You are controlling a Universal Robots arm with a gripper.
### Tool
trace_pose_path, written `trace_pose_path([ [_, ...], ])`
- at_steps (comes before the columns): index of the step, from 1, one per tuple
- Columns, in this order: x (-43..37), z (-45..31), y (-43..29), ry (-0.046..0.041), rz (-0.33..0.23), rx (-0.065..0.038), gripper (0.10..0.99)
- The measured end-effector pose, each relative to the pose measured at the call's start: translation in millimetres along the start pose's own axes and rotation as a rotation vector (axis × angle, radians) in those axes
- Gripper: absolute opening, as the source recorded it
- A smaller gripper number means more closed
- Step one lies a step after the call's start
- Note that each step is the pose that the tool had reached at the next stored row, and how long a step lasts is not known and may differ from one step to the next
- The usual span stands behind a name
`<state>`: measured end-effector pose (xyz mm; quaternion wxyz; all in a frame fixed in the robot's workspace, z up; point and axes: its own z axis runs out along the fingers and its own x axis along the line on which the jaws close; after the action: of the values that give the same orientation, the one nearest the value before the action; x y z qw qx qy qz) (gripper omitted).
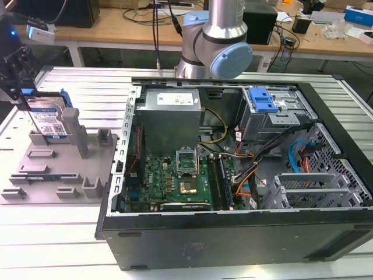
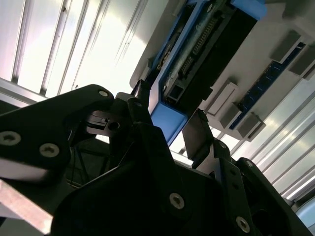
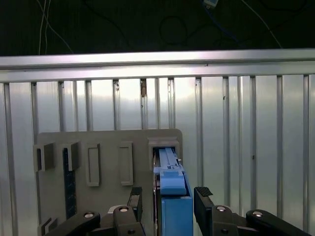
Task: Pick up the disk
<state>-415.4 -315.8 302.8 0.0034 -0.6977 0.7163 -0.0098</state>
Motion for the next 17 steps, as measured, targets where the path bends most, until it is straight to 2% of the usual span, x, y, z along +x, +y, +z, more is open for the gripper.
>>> trace_pose_path([
  [4,0.0,1.5,0.3,0.0000,0.000,0.000,0.529],
  [5,0.0,1.6,0.3,0.0000,0.000,0.000,0.463],
  [6,0.0,1.8,0.3,0.0000,0.000,0.000,0.463],
  [7,0.0,2.0,0.3,0.0000,0.000,0.000,0.392],
  [17,0.0,2.5,0.3,0.0000,0.000,0.000,0.380],
])
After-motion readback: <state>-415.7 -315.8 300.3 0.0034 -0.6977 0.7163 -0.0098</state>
